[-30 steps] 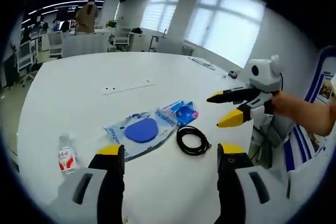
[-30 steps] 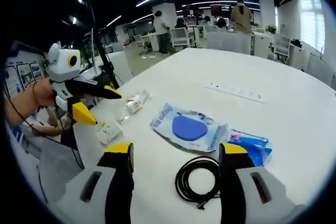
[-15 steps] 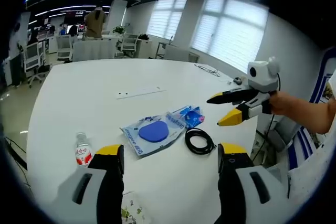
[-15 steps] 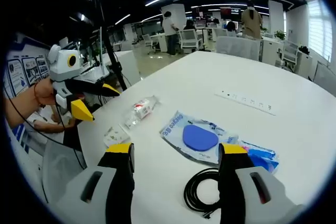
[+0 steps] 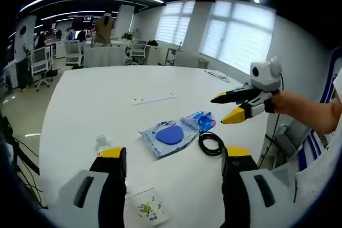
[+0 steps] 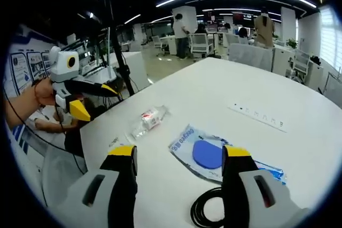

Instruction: Arrange the tabletop items into an orderly group along one side of the table until the central work area is clear of visible clutter.

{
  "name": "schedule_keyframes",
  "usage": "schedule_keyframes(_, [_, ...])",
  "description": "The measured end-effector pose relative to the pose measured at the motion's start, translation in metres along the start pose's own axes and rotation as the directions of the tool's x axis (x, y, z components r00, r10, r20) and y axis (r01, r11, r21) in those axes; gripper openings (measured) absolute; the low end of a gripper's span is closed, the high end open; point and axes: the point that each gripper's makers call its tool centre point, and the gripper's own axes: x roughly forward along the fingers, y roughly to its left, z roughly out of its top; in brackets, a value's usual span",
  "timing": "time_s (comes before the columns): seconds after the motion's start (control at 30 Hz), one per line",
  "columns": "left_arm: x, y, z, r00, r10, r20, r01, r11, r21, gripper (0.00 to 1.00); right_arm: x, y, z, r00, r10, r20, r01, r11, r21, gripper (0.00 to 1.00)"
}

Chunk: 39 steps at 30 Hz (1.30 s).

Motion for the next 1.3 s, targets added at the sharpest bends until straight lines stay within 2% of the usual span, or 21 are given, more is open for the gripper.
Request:
schedule_keyframes(0.43, [-0.018, 0.031, 0.0, 0.999, 0.022, 0.03, -0.022, 1.0, -0.022, 0.75, 0.039, 0.022, 0.034, 0.997, 0.071, 0.004, -0.071, 0.996, -0.051, 0.61])
schedule_keyframes(0.6, [-0.021, 0.044, 0.0, 0.999, 0.033, 0.041, -0.032, 0.999, -0.033, 0.75, 0.058, 0.032, 0.042, 0.995, 0.1, -0.015, -0.101, 0.993, -0.068, 0.61])
schedule_keyframes(0.77, [-0.022, 0.053, 0.001, 0.998, 0.035, 0.051, -0.033, 0.999, -0.039, 0.75, 0.076, 0.04, 0.052, 0.99, 0.136, -0.019, -0.137, 0.989, -0.056, 0.61])
schedule_keyframes(1.03, [-0.023, 0.071, -0.002, 0.997, 0.047, 0.068, -0.043, 0.997, -0.064, 0.76, 0.111, 0.05, 0.057, 0.979, 0.196, -0.054, -0.198, 0.979, -0.049, 0.6])
schedule_keyframes(1.3, [-0.02, 0.085, -0.007, 0.996, 0.051, 0.076, -0.044, 0.995, -0.085, 0.76, 0.146, 0.057, 0.057, 0.966, 0.25, -0.069, -0.25, 0.968, 0.001, 0.59])
